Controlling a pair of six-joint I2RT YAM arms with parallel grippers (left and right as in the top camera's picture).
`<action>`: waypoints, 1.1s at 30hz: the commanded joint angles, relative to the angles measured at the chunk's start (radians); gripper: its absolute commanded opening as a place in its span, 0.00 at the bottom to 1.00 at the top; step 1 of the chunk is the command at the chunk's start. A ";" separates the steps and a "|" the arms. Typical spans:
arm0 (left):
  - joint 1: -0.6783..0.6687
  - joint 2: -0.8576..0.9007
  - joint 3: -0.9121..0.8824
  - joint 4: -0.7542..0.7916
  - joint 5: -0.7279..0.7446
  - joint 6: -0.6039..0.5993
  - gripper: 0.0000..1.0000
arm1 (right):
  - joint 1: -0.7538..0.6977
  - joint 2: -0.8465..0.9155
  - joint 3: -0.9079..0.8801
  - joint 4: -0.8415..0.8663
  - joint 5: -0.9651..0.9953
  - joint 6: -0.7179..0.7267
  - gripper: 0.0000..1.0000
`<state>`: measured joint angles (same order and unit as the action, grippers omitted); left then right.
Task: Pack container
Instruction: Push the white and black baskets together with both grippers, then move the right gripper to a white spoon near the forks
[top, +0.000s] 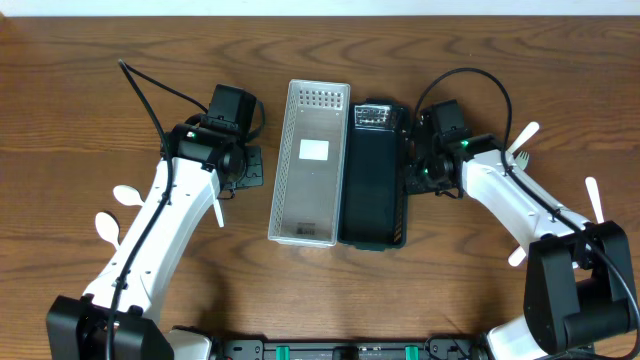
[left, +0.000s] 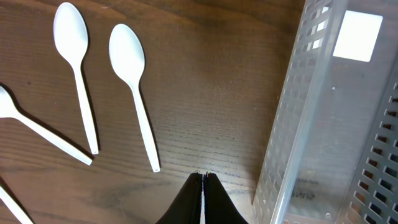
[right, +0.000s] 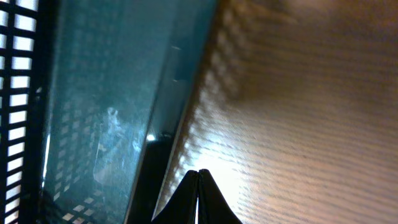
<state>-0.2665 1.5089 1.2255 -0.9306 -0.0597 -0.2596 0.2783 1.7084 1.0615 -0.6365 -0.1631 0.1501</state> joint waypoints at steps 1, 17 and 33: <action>0.005 -0.009 0.024 -0.003 -0.013 -0.008 0.06 | 0.006 0.005 0.014 0.023 -0.056 0.005 0.05; 0.005 -0.009 0.024 -0.006 -0.013 -0.003 0.06 | 0.009 0.004 0.015 0.068 0.021 0.007 0.13; 0.066 -0.137 0.024 0.006 -0.035 0.037 0.28 | -0.123 -0.495 0.090 -0.175 0.264 0.035 0.79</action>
<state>-0.2302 1.4567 1.2255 -0.9264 -0.0727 -0.2268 0.1772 1.3170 1.1328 -0.7811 0.1097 0.1822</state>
